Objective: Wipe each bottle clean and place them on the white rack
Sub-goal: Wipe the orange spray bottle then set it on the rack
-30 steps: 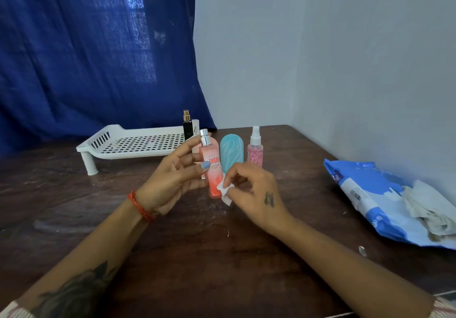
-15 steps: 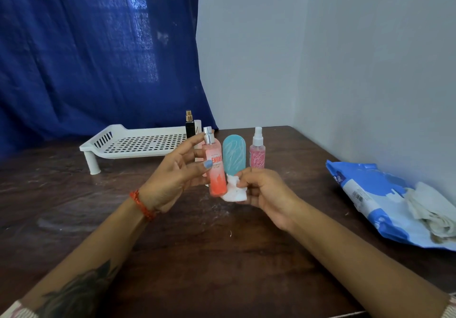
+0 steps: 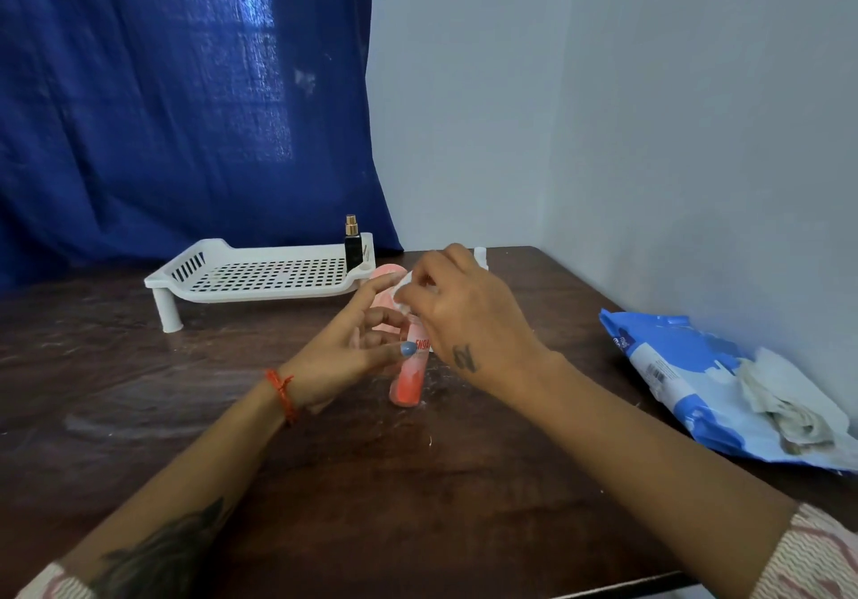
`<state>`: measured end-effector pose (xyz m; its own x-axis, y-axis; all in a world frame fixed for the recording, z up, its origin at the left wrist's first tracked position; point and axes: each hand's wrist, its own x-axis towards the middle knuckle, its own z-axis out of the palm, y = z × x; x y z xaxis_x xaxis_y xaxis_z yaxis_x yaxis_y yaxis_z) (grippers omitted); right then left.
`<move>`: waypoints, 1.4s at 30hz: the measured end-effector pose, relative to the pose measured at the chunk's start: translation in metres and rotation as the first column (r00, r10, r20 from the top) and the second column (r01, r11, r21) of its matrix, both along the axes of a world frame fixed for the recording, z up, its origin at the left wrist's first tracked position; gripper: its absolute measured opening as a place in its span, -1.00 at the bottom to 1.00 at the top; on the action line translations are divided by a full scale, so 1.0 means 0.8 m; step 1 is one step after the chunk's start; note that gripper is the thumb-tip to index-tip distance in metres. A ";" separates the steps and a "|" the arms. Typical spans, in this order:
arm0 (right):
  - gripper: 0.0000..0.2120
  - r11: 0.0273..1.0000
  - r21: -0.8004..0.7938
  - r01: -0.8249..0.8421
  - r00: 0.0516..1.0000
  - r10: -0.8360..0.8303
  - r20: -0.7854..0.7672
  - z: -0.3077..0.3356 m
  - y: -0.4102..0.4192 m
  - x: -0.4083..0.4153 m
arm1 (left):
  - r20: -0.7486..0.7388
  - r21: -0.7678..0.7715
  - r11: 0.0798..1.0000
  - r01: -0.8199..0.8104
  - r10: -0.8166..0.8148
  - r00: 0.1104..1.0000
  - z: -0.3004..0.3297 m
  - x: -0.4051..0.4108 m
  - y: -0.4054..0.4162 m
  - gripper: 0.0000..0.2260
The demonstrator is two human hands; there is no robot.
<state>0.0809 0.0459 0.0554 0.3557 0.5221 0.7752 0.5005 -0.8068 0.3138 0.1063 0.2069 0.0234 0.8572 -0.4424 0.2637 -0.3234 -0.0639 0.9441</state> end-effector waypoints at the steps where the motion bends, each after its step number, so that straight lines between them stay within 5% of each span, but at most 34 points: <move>1: -0.68 0.999 -0.047 0.000 1.000 0.000 -0.001 0.000 0.001 -0.001 | -0.003 -0.001 1.000 0.011 -0.011 1.000 0.000 0.000 0.001 -0.36; 10: -0.79 0.986 -0.123 -0.113 0.993 0.116 0.019 -0.013 -0.023 0.001 | -0.058 0.000 0.997 0.078 -0.078 0.995 0.000 0.003 0.003 -0.29; 18: -0.77 0.990 0.141 -0.012 0.991 0.030 -0.130 -0.035 -0.058 0.016 | -0.071 0.003 0.996 0.089 -0.089 0.994 0.001 0.002 0.004 -0.30; 22: -0.87 0.925 0.362 -0.116 0.987 0.149 -0.066 -0.015 -0.063 0.020 | -0.072 -0.002 0.996 0.093 -0.092 0.993 0.000 0.005 0.005 -0.30; 25: -0.90 0.968 0.161 -0.193 0.981 0.194 0.010 0.004 -0.050 0.011 | -0.056 -0.023 0.994 0.110 -0.111 0.992 -0.004 0.007 0.005 -0.30; 28: -0.77 0.963 -0.184 -0.195 0.979 0.181 -0.091 0.008 -0.038 0.011 | -0.056 -0.053 0.992 0.112 -0.115 0.992 -0.004 0.004 0.004 -0.30; 32: -0.78 0.955 -0.247 -0.164 0.970 0.111 -0.214 0.022 -0.021 0.008 | -0.044 -0.050 0.992 0.115 -0.117 0.992 -0.002 0.004 0.003 -0.31; 35: -0.80 0.985 -0.161 -0.069 0.933 0.006 -0.359 0.038 -0.005 0.005 | -0.035 -0.047 0.992 0.119 -0.121 0.992 -0.002 0.003 0.002 -0.30; 38: -0.77 0.993 0.103 0.054 0.806 0.017 -0.591 0.051 0.006 0.004 | -0.031 -0.035 0.993 0.117 -0.118 0.993 0.000 0.001 0.002 -0.30; 40: -0.77 0.934 0.315 0.168 0.682 0.121 -0.722 0.057 0.004 0.008 | -0.024 -0.022 0.993 0.113 -0.114 0.993 0.000 0.002 0.002 -0.30; 42: -0.81 0.771 0.542 0.335 0.544 0.312 -0.779 0.058 -0.006 0.014 | -0.029 -0.017 0.994 0.107 -0.108 0.994 0.000 0.001 0.002 -0.29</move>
